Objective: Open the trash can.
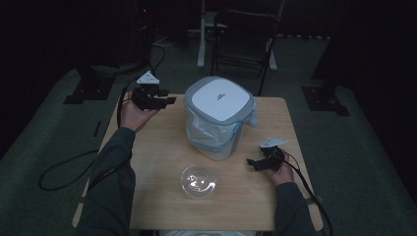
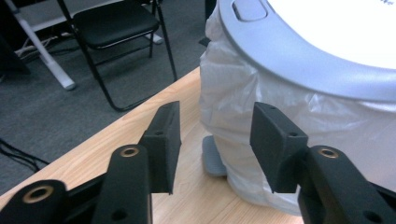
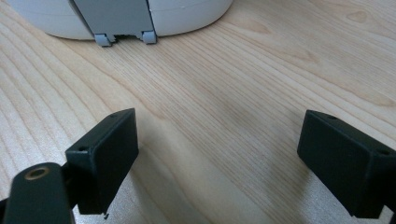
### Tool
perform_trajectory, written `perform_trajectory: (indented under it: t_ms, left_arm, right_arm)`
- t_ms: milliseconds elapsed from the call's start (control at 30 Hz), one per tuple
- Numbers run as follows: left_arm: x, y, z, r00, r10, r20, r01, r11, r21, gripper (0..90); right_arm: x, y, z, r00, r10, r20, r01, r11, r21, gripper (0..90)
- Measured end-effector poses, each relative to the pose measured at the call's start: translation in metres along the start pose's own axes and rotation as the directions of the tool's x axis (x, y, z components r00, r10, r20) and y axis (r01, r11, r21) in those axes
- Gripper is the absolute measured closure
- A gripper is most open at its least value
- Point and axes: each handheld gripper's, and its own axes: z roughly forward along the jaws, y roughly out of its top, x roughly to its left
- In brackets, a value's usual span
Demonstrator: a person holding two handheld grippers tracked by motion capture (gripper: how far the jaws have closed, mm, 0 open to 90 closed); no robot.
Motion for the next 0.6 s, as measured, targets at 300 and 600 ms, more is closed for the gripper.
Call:
perform_trajectory:
  t_ms: [300, 600]
  left_arm:
    - [-0.002, 0.014, 0.004, 0.9996, 0.005, 0.026, -0.005, 1.0000, 0.001, 55.2]
    - [-0.001, 0.028, 0.010, 0.9993, 0.003, 0.037, -0.003, 1.0000, 0.005, 62.5]
  right_arm:
    - [0.000, 0.000, 0.000, 1.0000, 0.000, 0.000, 0.000, 1.000, 0.000, 11.6]
    - [0.000, 0.000, 0.000, 1.0000, 0.000, 0.000, 0.000, 1.000, 0.000, 11.6]
